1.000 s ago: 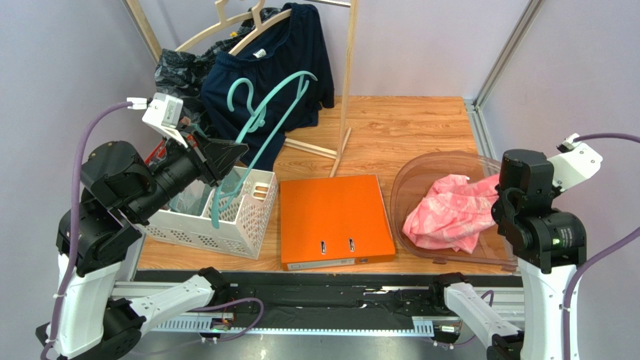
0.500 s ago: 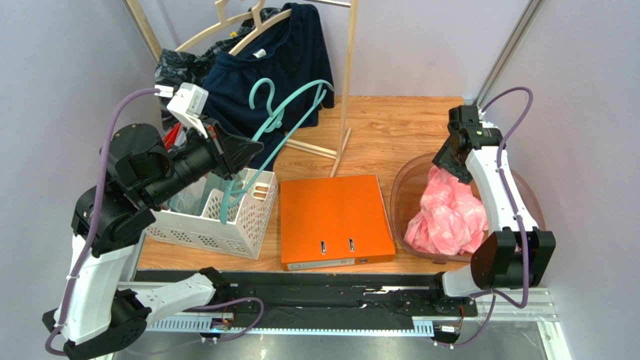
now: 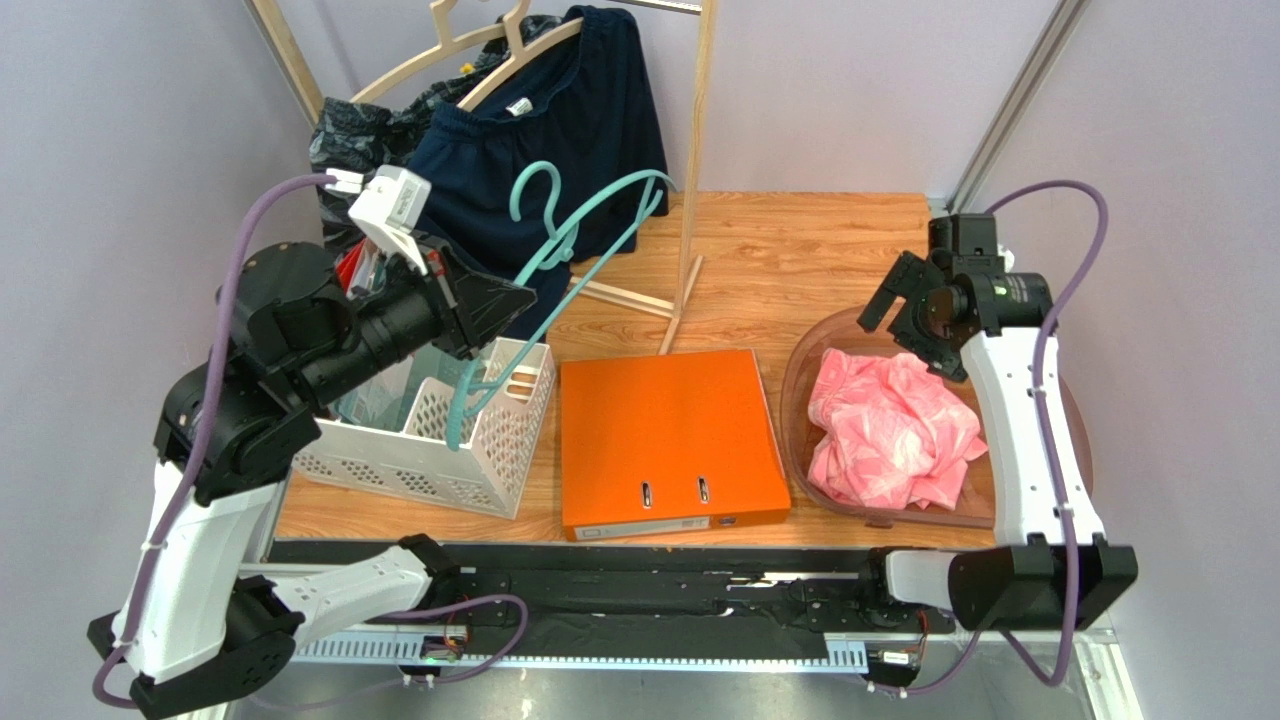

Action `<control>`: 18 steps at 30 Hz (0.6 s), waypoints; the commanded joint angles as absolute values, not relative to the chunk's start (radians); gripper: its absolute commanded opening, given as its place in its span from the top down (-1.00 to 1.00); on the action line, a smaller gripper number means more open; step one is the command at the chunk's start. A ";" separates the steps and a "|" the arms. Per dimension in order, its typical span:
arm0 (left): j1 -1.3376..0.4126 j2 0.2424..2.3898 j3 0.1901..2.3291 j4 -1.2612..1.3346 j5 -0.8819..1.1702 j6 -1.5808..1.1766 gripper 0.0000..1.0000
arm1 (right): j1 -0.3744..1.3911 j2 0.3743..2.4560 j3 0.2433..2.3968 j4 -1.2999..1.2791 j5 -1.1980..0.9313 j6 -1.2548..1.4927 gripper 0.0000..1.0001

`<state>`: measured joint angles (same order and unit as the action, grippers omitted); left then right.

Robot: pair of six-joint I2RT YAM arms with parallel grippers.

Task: Remove the shorts from the hanger

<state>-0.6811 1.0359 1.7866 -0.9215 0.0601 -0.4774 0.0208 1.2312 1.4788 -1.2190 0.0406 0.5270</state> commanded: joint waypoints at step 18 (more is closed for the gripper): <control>-0.681 1.060 1.675 -0.792 -0.261 -0.888 1.00 | 1.103 1.503 2.047 -0.793 -0.253 0.548 -0.79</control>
